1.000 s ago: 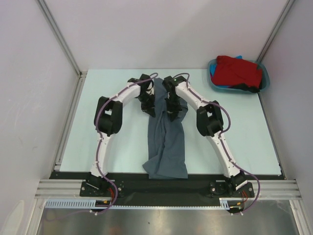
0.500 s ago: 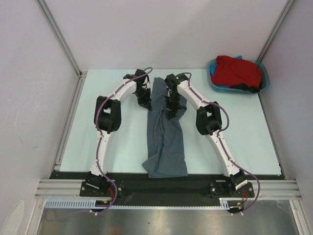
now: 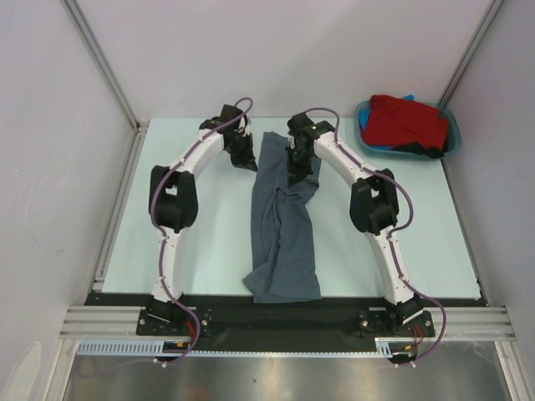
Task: Fold and stack the t-shirts
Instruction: Fold the tshirt
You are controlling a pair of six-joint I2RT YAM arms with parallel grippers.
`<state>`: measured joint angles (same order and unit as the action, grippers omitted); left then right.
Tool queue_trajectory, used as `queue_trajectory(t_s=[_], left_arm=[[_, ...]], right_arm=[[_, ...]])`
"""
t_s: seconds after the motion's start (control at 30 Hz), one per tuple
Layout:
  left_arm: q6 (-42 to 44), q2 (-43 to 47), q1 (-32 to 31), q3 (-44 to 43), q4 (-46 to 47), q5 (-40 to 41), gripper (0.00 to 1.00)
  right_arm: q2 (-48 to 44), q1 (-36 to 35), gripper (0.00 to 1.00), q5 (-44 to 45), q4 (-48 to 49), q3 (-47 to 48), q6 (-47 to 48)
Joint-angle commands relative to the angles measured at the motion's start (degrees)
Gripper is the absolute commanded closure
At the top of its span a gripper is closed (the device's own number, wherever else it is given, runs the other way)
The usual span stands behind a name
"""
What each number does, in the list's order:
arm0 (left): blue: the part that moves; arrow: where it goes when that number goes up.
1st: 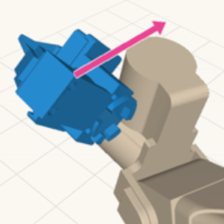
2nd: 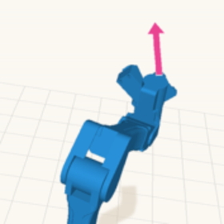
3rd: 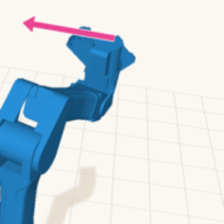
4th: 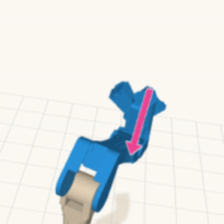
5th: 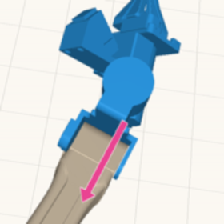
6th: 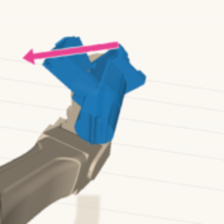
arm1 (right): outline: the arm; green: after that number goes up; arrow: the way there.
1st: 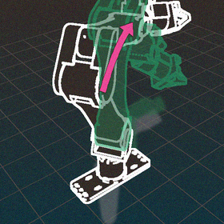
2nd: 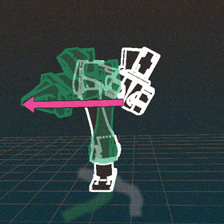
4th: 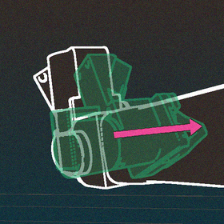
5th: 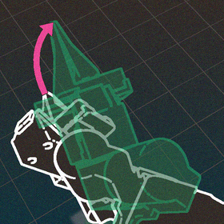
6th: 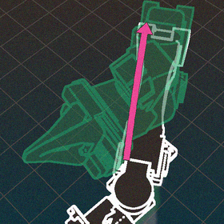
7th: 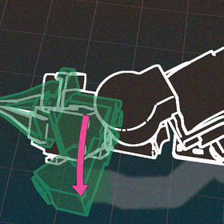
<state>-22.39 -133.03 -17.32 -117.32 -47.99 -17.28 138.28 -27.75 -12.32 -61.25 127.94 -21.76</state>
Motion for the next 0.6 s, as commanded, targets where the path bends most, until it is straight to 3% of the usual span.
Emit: queue_trajectory(t_s=[0.0,0.13,0.3,0.57], left_arm=[[-3.53,7.26,0.36,-0.54,6.24,-3.46,1.0],[-5.12,8.74,-0.17,2.43,6.14,-7.24,1.0],[-3.72,16.13,-3.58,17.19,7.56,-10.58,1.0],[-1.08,22.46,-8.69,26.34,3.69,-10.58,1.0]], right_arm=[[-7.49,0.85,1.0,5.88,5.7,0.47,0.75],[-2.25,2.87,1.0,8.53,5.01,7.2,0.14],[10.33,4.8,1.0,10.82,2.72,20.13,-0.39],[14.56,6.39,1.0,13.98,11.24,18.83,-1.71]])
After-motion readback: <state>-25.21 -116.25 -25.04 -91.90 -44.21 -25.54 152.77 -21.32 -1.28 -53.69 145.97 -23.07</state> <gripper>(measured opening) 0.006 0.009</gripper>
